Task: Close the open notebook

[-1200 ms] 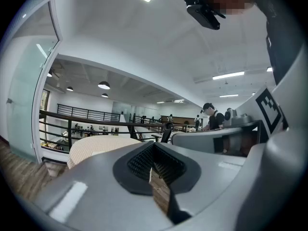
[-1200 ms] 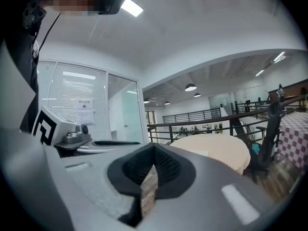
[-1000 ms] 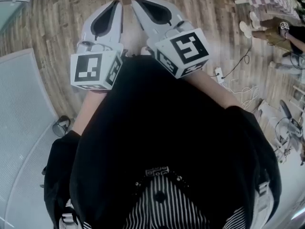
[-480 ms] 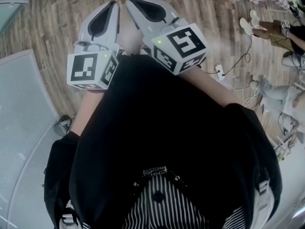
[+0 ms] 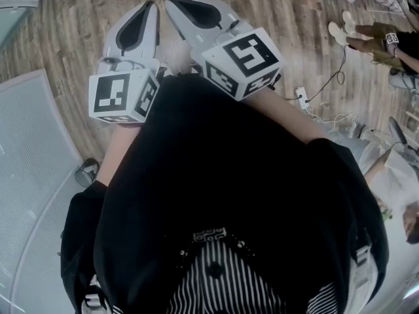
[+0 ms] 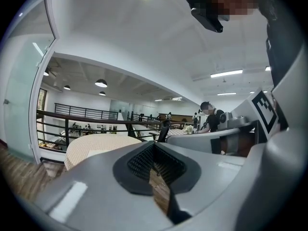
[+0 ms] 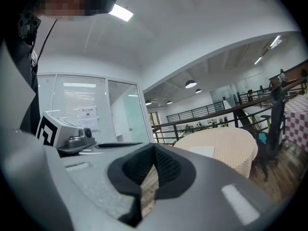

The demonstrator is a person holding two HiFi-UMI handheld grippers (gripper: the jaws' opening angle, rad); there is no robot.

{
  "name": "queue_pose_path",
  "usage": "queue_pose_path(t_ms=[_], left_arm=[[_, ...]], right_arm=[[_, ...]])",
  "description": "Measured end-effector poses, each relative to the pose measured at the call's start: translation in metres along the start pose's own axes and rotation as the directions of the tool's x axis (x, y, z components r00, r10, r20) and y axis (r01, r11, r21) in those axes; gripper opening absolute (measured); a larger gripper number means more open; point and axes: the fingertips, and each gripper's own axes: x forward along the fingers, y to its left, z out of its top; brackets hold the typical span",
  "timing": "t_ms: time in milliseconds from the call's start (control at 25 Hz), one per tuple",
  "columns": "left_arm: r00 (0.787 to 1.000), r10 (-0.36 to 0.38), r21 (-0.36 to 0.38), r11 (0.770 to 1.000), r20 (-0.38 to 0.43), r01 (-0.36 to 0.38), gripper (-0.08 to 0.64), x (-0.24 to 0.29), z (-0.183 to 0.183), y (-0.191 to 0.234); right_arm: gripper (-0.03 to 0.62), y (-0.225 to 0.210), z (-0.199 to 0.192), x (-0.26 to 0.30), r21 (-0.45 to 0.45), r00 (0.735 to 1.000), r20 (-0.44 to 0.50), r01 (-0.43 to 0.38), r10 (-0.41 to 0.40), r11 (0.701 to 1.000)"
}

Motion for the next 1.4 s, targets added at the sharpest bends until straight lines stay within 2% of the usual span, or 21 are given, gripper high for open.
queue_pose_path(t_ms=[400,560,720,880,1080,1280,1400], left_arm=[[1.0,-0.007,0.038,0.999,-0.006,0.007,-0.003,0.002,-0.004,-0.017],[1.0,0.004,0.053,0.999,-0.013,-0.004,-0.003,-0.001,-0.001,-0.01],[1.0,0.02,0.054,0.998,-0.009,-0.019,-0.003,-0.001,0.005,0.006],[1.0,0.015,0.034,0.999,0.0,-0.015,-0.003,0.01,0.005,0.025],[0.999,-0.033,0.03,0.999,0.025,0.032,-0.003,0.033,0.013,0.037],[0.996,-0.086,0.023,0.996,0.007,0.085,-0.003,0.081,0.022,0.084],[0.994,-0.106,0.001,0.994,0.0,0.106,-0.003,0.103,0.024,0.112]], right_arm=[[0.002,-0.004,-0.004,-0.014,0.0,0.999,0.029,-0.019,0.019,1.0],[0.002,0.0,-0.002,-0.009,-0.002,0.999,0.037,-0.036,0.036,0.999],[0.002,-0.005,0.007,0.006,0.016,0.998,0.051,-0.035,0.034,0.999],[0.002,-0.01,0.015,0.026,-0.004,0.998,0.054,-0.02,0.02,1.0],[0.002,-0.019,0.018,0.042,-0.04,0.999,0.043,0.018,-0.016,0.999],[0.002,-0.053,0.034,0.099,-0.012,0.997,0.044,0.058,-0.057,0.998],[0.002,-0.063,0.04,0.128,-0.03,0.996,0.043,0.078,-0.077,0.996]])
